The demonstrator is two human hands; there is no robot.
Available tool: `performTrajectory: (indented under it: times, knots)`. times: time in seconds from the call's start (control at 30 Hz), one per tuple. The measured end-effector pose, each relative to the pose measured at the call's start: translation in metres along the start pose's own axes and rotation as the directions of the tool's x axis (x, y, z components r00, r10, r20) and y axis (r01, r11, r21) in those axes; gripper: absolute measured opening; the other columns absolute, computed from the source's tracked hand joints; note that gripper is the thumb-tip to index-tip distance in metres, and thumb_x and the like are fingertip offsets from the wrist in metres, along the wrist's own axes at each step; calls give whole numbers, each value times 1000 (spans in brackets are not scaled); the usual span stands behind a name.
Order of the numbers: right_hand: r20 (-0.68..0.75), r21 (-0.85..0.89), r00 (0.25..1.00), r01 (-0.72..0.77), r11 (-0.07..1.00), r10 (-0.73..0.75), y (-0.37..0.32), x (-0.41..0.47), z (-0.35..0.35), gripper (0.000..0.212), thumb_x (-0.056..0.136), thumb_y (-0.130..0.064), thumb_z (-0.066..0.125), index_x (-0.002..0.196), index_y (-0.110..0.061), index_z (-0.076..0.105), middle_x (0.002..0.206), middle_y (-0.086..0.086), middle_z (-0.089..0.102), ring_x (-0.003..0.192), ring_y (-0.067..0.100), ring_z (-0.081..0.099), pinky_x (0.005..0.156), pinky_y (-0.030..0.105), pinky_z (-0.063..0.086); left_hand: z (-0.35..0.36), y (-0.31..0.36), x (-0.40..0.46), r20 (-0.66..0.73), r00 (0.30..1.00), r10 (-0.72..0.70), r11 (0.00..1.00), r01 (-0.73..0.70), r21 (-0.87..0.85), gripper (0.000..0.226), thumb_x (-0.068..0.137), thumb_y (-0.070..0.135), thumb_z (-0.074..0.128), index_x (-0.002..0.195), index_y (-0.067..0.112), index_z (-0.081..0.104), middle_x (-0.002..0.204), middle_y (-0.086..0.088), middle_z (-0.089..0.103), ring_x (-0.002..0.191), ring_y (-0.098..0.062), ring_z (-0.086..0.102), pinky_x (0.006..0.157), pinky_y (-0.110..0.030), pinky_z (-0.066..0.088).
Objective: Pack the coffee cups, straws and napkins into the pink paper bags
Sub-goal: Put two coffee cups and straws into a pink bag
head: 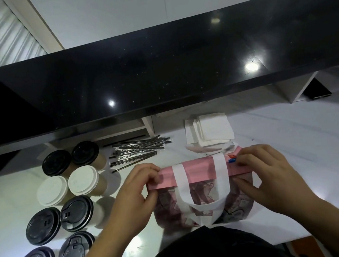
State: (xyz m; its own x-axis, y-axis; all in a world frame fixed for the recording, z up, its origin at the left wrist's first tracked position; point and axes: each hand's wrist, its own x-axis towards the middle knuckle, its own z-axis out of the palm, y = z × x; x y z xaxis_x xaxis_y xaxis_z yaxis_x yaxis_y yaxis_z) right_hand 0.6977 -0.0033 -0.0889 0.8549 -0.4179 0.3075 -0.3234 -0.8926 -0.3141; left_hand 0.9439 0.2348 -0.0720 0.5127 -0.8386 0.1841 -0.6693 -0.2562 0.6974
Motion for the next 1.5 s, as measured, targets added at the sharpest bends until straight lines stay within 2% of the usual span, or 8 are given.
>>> performTrajectory:
  times: [0.1,0.3,0.5,0.67,0.77,0.93,1.17,1.5]
  knots:
    - [-35,23,999,-1,1000,2,-2,0,-1,22,91,-34,68,107,-19,65,115,-4,63,106,20,55,88,34,48,-5,-2,-1,31,999,23,1000,-23,1,33,87,17,75,94,43,55,120,23,60,114,-5,60,89,-12,43]
    - [23,5,1000,1,1000,-1,-5,8,-3,29,95,-32,58,116,-19,73,109,-1,64,101,21,55,84,34,50,-4,-3,0,56,996,68,995,-72,71,28,94,12,65,104,39,61,104,26,60,94,-5,60,80,-32,51]
    - [93,-65,991,106,992,-99,-12,18,-11,27,91,-23,72,117,-22,74,105,-1,64,97,25,57,80,39,49,-9,-3,12,117,984,133,980,-148,133,30,85,9,69,104,31,76,100,24,69,88,2,60,82,-42,54]
    - [147,-51,971,198,979,-188,-28,34,-14,32,81,-20,80,113,-17,74,104,1,68,91,28,63,75,38,54,-10,3,18,215,967,134,976,-166,139,43,91,6,68,122,34,76,111,34,65,99,10,54,95,-32,48]
    - [166,-40,962,224,974,-215,-33,45,-14,24,80,-21,84,103,-16,78,96,-1,66,85,24,61,72,36,56,-7,9,23,278,954,115,981,-154,121,50,91,5,67,131,35,71,102,25,68,96,2,58,86,-25,46]
    - [193,-11,947,264,964,-257,-34,57,-8,17,100,-31,63,107,-21,75,100,-4,66,91,22,59,77,37,54,1,30,40,287,958,7,966,-80,246,51,101,36,62,150,45,51,127,27,69,117,-3,61,93,-26,51]
    - [213,-20,943,267,963,-257,-39,61,-3,11,94,-19,69,105,-19,73,95,-2,64,87,22,59,71,36,55,33,55,64,335,933,128,783,-302,543,29,101,43,49,126,43,62,110,11,72,104,-18,65,71,-31,46]
    - [137,-28,946,300,954,-293,-12,38,-17,20,97,-28,70,113,-17,72,106,-1,65,92,19,60,74,32,57,33,45,62,305,929,209,840,-330,430,26,100,46,61,123,50,72,111,17,77,104,-14,70,77,-31,55]
